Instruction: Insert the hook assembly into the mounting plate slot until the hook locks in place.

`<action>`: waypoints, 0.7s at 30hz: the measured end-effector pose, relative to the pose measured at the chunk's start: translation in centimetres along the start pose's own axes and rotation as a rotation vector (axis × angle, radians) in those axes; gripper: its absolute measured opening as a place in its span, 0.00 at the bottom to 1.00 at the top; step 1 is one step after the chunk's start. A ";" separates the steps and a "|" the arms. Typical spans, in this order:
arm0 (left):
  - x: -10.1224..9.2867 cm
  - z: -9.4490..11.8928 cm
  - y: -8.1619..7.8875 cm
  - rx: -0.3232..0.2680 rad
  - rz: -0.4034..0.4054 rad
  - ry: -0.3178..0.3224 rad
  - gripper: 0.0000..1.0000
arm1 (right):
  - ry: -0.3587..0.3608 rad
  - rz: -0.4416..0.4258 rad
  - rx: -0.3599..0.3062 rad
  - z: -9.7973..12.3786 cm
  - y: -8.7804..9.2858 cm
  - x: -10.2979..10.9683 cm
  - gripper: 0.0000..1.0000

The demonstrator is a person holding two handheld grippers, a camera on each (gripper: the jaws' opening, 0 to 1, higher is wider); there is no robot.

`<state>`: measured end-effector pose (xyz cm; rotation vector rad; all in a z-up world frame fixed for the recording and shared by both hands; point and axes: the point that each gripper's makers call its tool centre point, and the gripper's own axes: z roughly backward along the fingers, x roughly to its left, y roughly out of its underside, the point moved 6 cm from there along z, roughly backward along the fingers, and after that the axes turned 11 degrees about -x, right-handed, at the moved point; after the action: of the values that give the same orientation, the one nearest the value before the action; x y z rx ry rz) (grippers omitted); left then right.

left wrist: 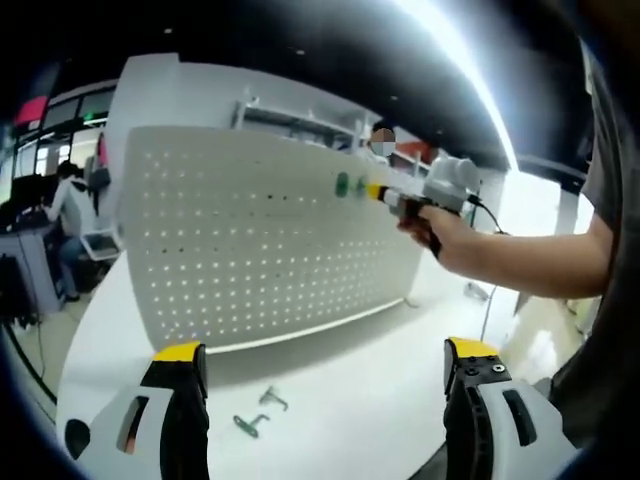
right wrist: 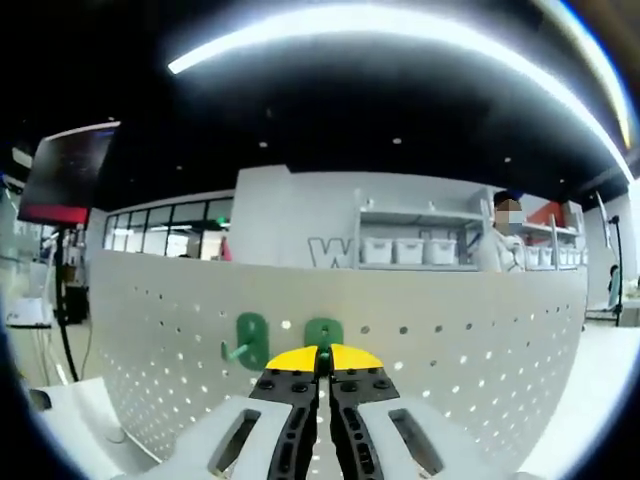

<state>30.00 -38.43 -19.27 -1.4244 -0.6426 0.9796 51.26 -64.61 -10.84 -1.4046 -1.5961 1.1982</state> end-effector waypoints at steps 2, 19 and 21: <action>0.0 0.2 0.0 -0.002 0.000 -0.003 1.00 | 0.002 0.006 0.005 0.0 0.0 0.1 0.00; 0.9 0.9 0.2 -0.015 0.012 -0.034 0.99 | 0.020 -0.016 0.030 -0.1 0.0 0.1 0.00; 0.9 0.9 0.3 -0.013 0.011 -0.035 0.99 | 0.019 -0.009 0.033 -0.1 0.0 0.1 0.00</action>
<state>29.59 -37.20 -19.65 -1.4264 -0.6686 1.0125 51.34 -64.47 -10.86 -1.3832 -1.5608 1.1971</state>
